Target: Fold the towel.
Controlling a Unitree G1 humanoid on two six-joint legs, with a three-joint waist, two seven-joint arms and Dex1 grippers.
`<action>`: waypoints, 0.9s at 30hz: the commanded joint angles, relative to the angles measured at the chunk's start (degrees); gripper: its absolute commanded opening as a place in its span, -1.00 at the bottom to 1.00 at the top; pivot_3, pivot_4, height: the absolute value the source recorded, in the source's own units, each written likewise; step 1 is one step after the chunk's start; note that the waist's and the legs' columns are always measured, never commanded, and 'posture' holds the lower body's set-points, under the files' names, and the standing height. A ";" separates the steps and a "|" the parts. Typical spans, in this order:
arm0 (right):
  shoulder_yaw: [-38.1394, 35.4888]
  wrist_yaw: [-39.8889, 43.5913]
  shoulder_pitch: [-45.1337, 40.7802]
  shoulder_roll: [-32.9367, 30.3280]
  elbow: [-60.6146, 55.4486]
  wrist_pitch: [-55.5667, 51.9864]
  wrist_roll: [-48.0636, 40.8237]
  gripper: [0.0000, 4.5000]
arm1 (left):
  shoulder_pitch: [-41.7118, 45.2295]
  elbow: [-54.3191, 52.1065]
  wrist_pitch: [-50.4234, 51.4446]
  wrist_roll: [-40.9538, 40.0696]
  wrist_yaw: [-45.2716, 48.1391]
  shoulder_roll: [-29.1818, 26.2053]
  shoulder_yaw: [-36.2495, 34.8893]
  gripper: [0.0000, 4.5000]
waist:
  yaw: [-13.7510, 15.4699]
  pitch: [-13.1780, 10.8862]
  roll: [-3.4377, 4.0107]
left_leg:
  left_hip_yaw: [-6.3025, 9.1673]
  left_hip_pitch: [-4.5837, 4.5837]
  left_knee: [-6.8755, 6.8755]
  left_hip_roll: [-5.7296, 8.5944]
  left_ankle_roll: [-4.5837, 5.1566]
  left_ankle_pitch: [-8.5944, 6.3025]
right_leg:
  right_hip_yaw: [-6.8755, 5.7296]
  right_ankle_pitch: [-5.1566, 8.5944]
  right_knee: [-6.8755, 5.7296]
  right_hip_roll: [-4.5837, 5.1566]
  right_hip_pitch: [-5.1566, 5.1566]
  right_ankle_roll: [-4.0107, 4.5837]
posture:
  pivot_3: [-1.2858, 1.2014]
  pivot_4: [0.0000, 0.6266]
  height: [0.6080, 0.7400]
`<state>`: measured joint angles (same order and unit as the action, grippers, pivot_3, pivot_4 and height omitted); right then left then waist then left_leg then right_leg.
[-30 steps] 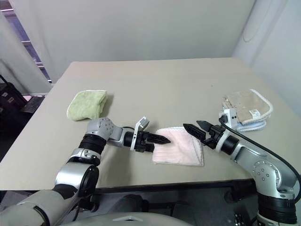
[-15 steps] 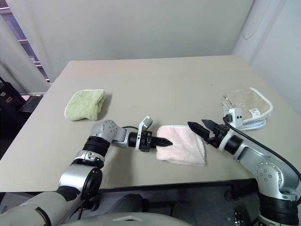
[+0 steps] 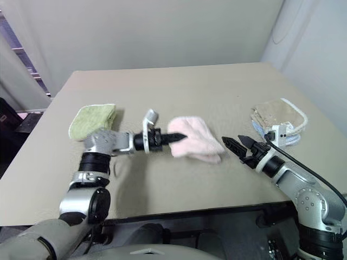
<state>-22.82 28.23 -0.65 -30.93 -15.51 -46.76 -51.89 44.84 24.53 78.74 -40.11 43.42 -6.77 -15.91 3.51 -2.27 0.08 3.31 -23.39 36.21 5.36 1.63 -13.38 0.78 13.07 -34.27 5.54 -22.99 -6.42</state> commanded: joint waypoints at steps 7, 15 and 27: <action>4.67 2.01 -5.85 1.26 4.08 3.33 4.02 1.00 | 9.35 -0.82 -19.16 -0.65 -27.43 -4.60 -21.42 -0.99 | -1.16 -0.01 -0.01 | 0.00 0.04 0.00 0.00 -0.10 0.06 | 0.07 -0.22 -0.05 -0.08 -0.03 -0.23 | 0.03 -1.00 1.00; 8.29 5.96 -10.40 1.22 9.70 4.81 7.97 1.00 | 10.02 -0.40 -29.96 -1.83 -38.54 -12.75 -28.09 -0.99 | -1.17 -0.04 -0.10 | -0.02 0.03 -0.05 -0.01 -0.17 0.10 | 0.17 -0.39 -0.09 -0.19 -0.14 -0.36 | 0.03 -1.00 1.00; 11.47 10.04 -14.23 0.56 14.00 5.64 11.89 1.00 | -6.34 -4.60 -29.00 -8.27 -43.81 -12.67 -33.23 -0.99 | -1.38 0.00 -0.28 | -0.06 0.18 -0.05 -0.09 -0.28 0.17 | 0.28 -0.53 -0.18 -0.30 -0.12 -0.23 | 0.03 -1.00 1.00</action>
<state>-11.16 37.15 -13.49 -29.85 -0.62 -42.11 -40.27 38.47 23.40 50.91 -46.96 -1.11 -18.49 -49.08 2.13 -2.27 -0.21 3.25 -23.21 36.16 5.25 1.33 -13.20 1.07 12.54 -34.47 5.23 -23.11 -6.63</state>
